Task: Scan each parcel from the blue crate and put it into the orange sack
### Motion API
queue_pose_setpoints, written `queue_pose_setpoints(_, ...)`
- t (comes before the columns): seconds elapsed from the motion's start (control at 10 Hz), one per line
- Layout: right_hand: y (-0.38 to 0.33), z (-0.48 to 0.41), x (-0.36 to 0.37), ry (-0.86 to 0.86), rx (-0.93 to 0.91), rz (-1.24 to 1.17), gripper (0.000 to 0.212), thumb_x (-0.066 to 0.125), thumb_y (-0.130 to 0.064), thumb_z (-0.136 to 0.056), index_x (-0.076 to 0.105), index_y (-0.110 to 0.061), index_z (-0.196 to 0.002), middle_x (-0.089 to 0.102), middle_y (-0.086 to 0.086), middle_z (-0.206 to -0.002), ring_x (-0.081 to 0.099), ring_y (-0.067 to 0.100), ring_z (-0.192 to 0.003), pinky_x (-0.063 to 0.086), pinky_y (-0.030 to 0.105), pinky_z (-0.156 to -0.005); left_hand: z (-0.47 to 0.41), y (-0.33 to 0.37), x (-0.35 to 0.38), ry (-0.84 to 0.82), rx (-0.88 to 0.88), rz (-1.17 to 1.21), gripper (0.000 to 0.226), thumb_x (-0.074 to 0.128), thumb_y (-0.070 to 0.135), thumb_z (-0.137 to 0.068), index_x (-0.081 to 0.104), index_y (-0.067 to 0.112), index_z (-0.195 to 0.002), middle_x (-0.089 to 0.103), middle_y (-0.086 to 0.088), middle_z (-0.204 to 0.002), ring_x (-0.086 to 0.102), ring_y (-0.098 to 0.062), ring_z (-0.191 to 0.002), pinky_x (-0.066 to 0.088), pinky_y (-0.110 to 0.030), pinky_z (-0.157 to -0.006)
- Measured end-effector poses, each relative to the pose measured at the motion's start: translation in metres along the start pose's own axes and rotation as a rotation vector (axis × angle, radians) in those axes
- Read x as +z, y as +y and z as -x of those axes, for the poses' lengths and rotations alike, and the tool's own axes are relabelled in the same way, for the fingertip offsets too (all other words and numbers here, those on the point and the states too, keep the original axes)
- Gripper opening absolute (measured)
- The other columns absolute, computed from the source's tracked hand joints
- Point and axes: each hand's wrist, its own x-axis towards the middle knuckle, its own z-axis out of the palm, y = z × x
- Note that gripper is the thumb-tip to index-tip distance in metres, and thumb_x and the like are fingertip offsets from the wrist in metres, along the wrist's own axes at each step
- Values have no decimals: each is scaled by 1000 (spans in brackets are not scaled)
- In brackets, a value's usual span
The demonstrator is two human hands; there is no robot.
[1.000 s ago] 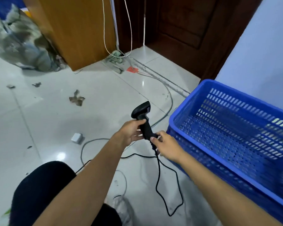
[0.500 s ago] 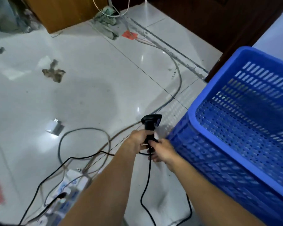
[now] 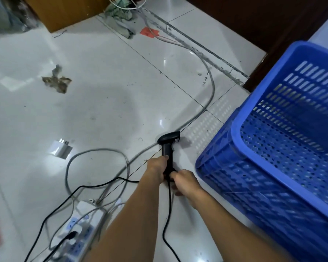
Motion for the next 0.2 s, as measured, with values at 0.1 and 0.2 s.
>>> queue_pose_setpoints(0.1,-2,9,-4,15,-33,30,16,55,-29,-95,65,-18,-101,72,8,-105,70,27,-97,60,45,-87,-3,-4,-2,69,47,-209,37,68,31,-85,71,2,-109,73,-18,-103,72,-39,-96,63,-51,-87)
queue_pose_setpoints(0.2,1,21,-11,44,-61,69,9,53,-30,-98,59,-25,-93,68,4,-104,68,26,-98,60,47,-91,14,2,-3,120,78,-398,34,58,29,-91,69,4,-111,73,-15,-107,70,-36,-101,60,-39,-87)
